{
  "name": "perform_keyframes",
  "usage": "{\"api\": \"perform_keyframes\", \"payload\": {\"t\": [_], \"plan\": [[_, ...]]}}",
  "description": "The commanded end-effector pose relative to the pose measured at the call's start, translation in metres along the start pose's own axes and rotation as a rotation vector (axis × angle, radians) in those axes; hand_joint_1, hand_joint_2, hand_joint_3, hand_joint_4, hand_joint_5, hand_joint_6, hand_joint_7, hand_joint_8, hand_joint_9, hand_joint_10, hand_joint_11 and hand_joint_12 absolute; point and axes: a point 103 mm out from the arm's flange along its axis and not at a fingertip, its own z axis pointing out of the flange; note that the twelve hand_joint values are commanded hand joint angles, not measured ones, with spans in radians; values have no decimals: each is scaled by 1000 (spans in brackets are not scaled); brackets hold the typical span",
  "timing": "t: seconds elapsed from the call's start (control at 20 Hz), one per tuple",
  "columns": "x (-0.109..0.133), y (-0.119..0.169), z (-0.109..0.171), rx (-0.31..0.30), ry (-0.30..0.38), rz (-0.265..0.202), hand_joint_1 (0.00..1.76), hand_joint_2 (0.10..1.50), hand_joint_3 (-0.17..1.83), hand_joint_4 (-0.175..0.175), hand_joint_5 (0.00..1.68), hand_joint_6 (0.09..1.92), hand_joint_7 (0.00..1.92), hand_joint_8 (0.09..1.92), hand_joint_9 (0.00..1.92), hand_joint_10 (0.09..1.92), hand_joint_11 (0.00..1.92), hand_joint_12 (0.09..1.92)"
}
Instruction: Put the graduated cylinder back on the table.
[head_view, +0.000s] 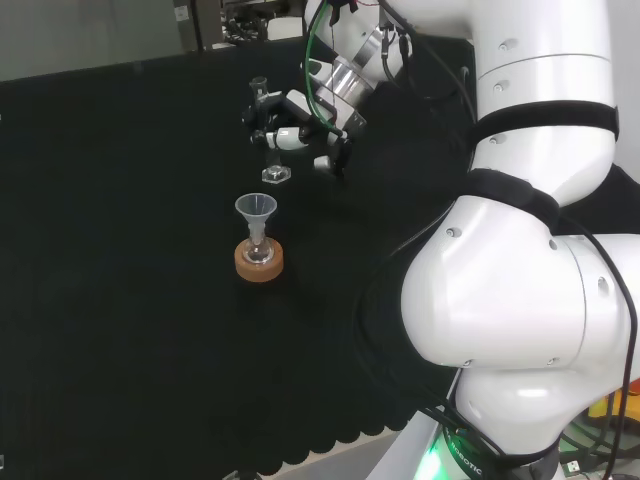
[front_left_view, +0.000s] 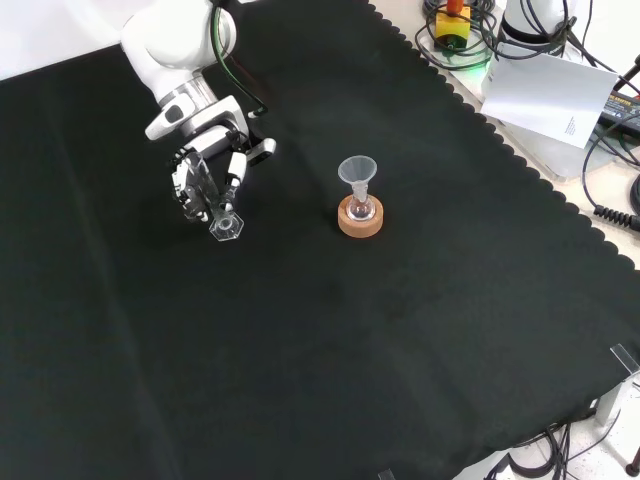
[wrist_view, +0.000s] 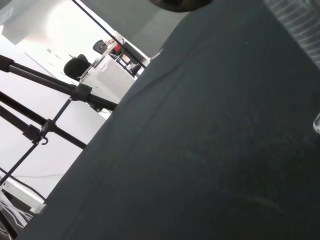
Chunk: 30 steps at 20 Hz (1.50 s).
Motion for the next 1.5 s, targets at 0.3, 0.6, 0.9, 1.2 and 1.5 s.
{"api": "perform_keyframes", "payload": {"t": [0.3,0.6,0.9,1.2,1.5], "plan": [[3,-18,-8,12,9,10,1099,1106,-143,-50,688,582,780,589,1234,87,1004,923],[9,-16,-14,28,1,18,1032,1095,-175,-52,583,559,665,608,1106,87,798,1073],[13,-18,-24,28,-10,23,988,1067,-175,-58,498,528,599,629,1029,87,666,1165],[25,-22,-52,16,-52,19,943,1015,-175,-65,402,418,465,644,915,87,493,1264],[50,-31,-86,13,-147,24,876,969,-175,-70,350,265,230,658,665,87,271,1351]]}}
